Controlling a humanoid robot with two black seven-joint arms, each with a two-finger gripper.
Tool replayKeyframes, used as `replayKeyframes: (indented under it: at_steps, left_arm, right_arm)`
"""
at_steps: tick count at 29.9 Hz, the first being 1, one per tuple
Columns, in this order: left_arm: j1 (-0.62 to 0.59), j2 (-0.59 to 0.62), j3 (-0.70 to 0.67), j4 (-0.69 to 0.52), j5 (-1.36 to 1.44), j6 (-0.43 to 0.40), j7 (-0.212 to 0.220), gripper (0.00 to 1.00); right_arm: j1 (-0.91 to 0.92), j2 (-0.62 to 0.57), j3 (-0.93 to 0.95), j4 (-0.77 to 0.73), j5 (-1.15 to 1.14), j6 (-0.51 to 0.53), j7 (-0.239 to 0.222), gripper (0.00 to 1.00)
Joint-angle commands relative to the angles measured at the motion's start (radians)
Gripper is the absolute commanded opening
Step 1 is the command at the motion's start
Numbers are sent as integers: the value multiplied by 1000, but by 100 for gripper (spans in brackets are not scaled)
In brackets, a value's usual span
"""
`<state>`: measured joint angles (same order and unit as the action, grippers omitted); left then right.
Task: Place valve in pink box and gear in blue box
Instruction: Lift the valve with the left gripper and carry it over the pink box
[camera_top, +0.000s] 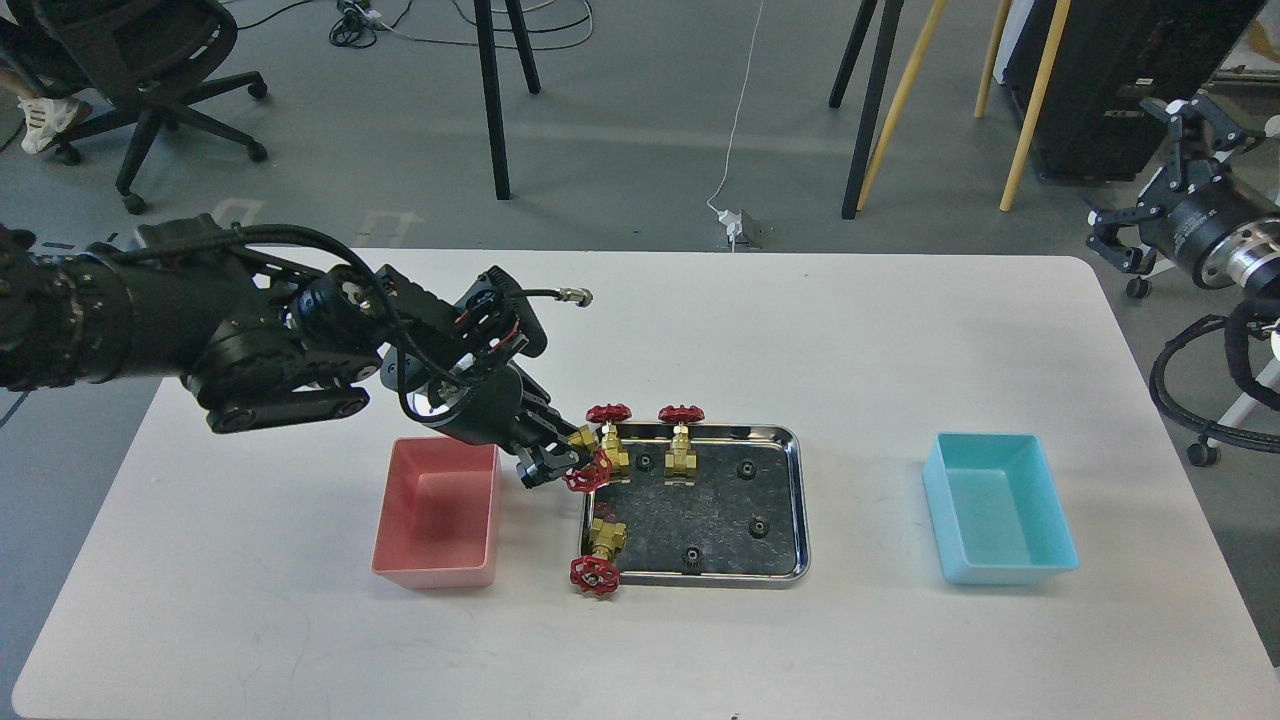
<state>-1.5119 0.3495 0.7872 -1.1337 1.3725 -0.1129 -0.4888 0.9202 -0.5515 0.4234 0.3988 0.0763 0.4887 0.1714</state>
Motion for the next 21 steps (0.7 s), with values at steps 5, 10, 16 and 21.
replayKeyframes:
  at_steps: [5, 10, 16, 21]
  left_arm:
    - [-105, 228, -71, -167, 3, -5, 0, 5]
    - [-148, 365, -82, -239, 8, -10, 0, 5]
    - [-110, 462, -43, -262, 112, -21, 0, 5]
    - [-31, 494, -42, -259, 140, -19, 0, 6]
  right_arm:
    - [-4, 1, 1, 0, 2, 0, 4, 99]
    - [-4, 1, 3, 0, 3, 0, 4, 99]
    - [-3, 2, 9, 0, 10, 0, 4, 99]
    - [-4, 2, 17, 0, 10, 0, 4, 99]
